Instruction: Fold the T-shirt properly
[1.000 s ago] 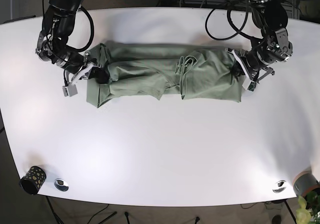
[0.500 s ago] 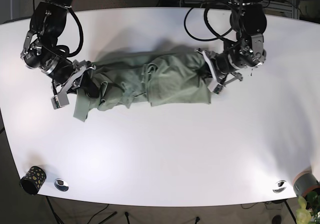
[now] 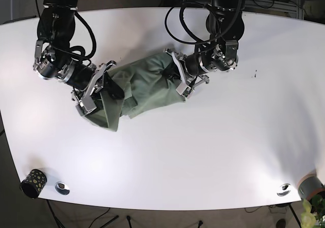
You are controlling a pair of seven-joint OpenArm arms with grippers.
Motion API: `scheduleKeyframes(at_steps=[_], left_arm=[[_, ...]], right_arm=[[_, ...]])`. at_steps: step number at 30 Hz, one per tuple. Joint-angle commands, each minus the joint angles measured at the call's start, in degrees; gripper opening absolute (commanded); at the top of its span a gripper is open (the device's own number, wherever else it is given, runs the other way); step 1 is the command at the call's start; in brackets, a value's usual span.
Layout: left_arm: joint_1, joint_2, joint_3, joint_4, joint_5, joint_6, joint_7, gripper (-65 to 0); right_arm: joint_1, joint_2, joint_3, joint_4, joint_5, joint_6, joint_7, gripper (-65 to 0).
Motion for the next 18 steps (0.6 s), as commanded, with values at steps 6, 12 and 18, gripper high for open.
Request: scheduleKeyframes(at_steps=[6,12,18], left_arm=[[-0.42,0.42,0.17,-0.69,0.87,0.6,0.56,-65.0],[-0.07,0.34,0.17,-0.6,0.78,0.42,0.56,-65.0],[0.02,0.26,0.17,-0.6,0.78,0.24,0.56,-65.0]], right_arm=[[1.29,-3.15,-2.36,0.4,0.84,1.32,1.52,-65.0],[4.54,-6.93,-7.46,-0.04,-9.19,2.94,1.52,-65.0],[7.45,-10.1,-11.94,-0.22,-19.82,2.94,1.61,-65.0]])
